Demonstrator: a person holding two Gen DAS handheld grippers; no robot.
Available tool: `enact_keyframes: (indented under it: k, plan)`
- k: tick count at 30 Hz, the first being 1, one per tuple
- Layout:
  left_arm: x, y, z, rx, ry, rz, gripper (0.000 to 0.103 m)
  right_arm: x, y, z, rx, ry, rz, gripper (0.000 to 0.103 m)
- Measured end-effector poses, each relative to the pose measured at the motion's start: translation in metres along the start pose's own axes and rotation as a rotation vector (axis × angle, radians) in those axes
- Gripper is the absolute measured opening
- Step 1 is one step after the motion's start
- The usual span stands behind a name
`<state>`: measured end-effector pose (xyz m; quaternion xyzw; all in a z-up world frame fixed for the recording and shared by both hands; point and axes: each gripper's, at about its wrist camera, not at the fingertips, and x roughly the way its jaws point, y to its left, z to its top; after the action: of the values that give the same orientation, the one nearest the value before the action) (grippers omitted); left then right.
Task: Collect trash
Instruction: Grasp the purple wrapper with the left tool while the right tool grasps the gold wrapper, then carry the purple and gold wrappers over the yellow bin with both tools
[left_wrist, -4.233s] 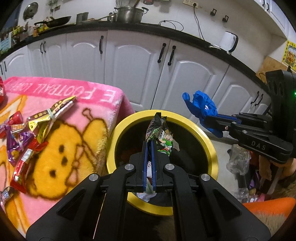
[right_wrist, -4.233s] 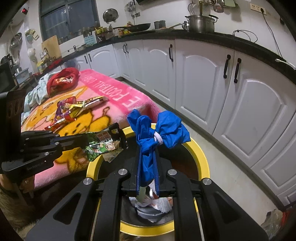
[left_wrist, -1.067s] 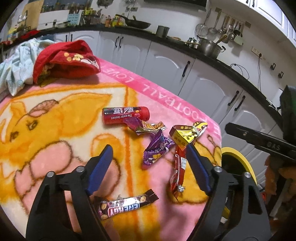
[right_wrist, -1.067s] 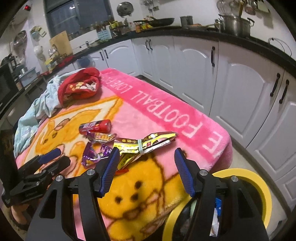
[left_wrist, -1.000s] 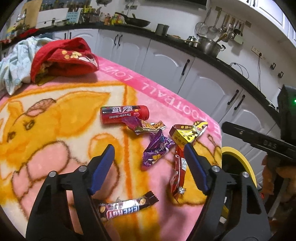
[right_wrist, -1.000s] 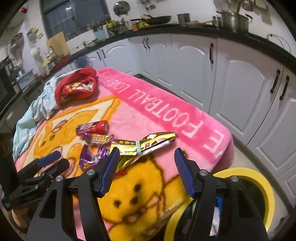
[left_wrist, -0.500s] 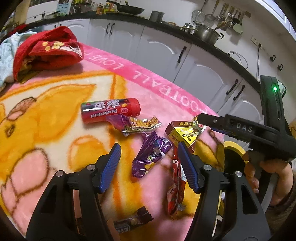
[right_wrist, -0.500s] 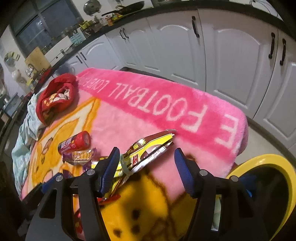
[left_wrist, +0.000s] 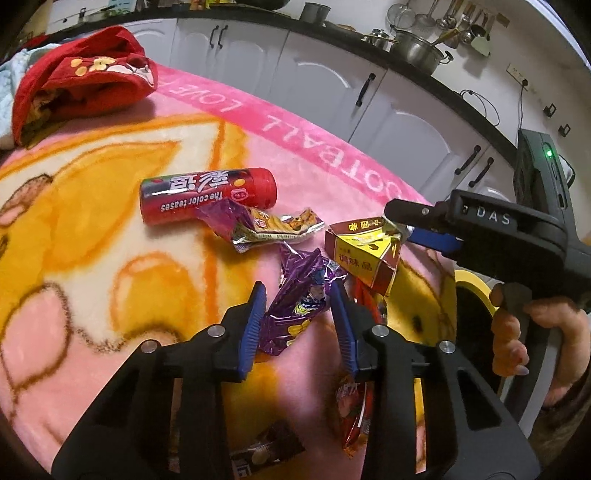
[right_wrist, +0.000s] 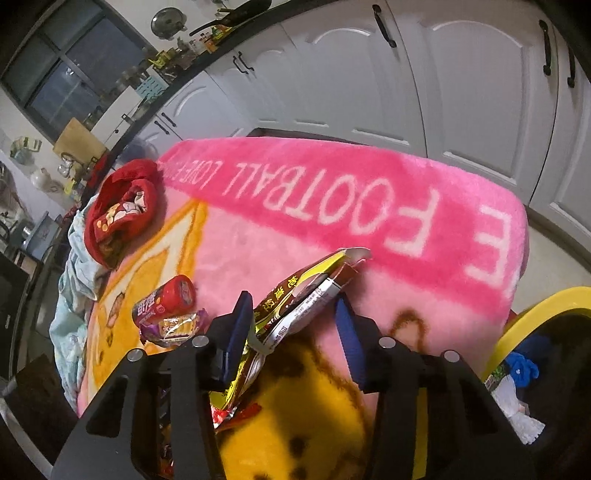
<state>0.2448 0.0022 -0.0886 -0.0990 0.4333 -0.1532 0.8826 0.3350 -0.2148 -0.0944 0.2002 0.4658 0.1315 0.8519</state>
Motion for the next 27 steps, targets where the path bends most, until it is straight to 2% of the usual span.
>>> enact_keyframes:
  k: [1, 2, 6, 14, 27]
  plan:
    - [0.0, 0.0, 0.0, 0.002, 0.0, -0.001, 0.026, 0.0, 0.0, 0.0, -0.004, -0.001, -0.003, 0.028]
    - [0.0, -0.001, 0.0, 0.004, -0.001, -0.003, 0.025, 0.001, 0.0, 0.001, -0.01, 0.005, -0.004, 0.027]
    - [-0.002, -0.002, -0.001, 0.008, -0.012, -0.01, 0.02, -0.001, 0.003, 0.0, -0.044, -0.008, -0.01, 0.027]
    - [-0.02, -0.009, 0.001, 0.018, -0.076, -0.001, 0.016, -0.024, 0.017, -0.002, -0.157, -0.08, -0.025, 0.016]
    - [-0.057, -0.018, 0.001, 0.009, -0.154, 0.001, 0.016, -0.063, 0.036, -0.017, -0.29, -0.12, -0.001, 0.015]
